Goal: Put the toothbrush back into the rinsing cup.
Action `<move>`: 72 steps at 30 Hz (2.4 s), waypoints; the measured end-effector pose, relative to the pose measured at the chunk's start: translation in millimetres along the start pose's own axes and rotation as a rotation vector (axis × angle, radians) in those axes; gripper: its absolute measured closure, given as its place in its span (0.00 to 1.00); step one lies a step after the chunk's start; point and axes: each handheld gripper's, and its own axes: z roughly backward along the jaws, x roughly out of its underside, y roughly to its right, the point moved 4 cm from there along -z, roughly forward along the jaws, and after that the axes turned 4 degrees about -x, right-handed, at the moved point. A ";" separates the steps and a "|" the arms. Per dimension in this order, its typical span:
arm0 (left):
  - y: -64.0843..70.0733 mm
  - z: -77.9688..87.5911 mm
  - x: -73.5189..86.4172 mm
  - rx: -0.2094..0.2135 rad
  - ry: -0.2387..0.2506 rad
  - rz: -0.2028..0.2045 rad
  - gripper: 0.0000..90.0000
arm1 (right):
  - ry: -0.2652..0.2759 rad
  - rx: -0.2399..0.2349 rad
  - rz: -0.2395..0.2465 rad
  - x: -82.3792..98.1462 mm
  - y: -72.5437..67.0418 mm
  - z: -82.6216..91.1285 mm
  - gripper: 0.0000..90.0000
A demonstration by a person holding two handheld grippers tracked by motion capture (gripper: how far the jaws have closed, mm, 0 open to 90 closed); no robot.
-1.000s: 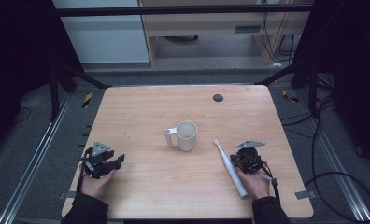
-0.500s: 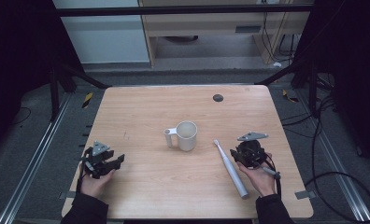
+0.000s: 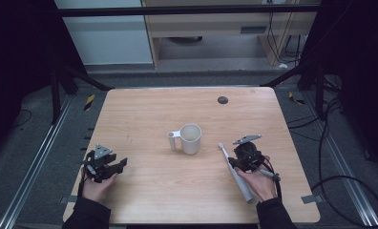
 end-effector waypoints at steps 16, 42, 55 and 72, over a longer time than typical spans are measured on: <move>0.2 -0.6 0.6 0.004 -0.010 -0.003 0.53 | -0.091 -0.010 -0.022 8.2 -0.9 -20.1 0.67; 0.6 -1.5 0.9 0.007 -0.014 -0.005 0.53 | -0.184 -0.018 -0.048 15.6 0.2 -32.4 0.70; 0.6 -1.8 0.9 0.008 -0.016 -0.009 0.53 | -0.195 -0.002 -0.059 14.6 -2.2 -32.1 0.75; 0.7 -1.6 0.8 0.011 -0.013 -0.001 0.54 | -0.093 -0.017 -0.078 7.0 2.5 -5.9 0.75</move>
